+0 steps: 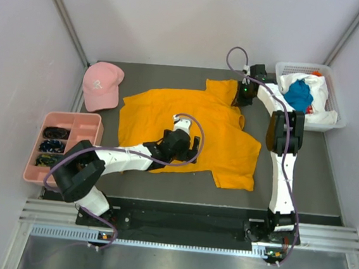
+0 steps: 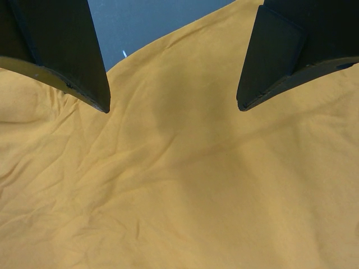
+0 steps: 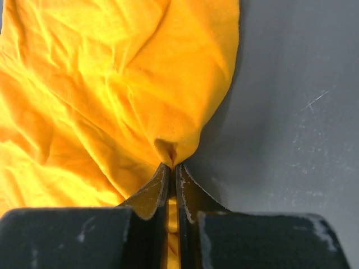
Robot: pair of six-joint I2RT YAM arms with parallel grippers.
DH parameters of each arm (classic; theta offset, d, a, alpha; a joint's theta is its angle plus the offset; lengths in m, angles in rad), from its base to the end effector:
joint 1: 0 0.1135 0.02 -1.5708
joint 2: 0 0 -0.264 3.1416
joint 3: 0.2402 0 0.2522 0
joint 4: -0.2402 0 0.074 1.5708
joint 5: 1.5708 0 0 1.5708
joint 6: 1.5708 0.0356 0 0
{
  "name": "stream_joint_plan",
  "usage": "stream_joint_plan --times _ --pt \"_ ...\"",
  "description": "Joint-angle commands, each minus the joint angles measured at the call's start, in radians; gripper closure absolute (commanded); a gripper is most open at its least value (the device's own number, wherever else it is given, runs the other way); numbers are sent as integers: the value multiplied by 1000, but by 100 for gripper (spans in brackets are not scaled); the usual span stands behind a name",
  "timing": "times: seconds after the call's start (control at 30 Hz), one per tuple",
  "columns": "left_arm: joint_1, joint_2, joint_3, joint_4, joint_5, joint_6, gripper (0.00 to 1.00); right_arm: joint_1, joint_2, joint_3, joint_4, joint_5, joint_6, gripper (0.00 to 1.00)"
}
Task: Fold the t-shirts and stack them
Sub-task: Flatten out the tshirt
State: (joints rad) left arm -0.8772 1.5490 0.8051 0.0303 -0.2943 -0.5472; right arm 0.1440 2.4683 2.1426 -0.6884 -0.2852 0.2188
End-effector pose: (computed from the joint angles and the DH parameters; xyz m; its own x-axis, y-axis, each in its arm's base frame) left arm 0.2105 -0.2370 0.1850 -0.6673 0.0238 -0.7444 0.2910 0.9284 -0.2312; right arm 0.5278 0.0867 0.1648 -0.8820 0.0826 -0.4639 -0.0956 0.9327 0.3479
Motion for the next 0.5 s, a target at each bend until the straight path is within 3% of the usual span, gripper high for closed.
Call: stream_joint_plan --times 0.0,0.27,0.47 --pt "-3 -43 -7 16 -19 -7 1 16 8 -20 -48 4 -10 100" --pt "-3 -40 -3 11 -12 -5 1 5 -8 -4 -34 89 17 100" --pt "-3 -49 -4 -4 -26 -3 1 -29 34 97 -49 110 69 100"
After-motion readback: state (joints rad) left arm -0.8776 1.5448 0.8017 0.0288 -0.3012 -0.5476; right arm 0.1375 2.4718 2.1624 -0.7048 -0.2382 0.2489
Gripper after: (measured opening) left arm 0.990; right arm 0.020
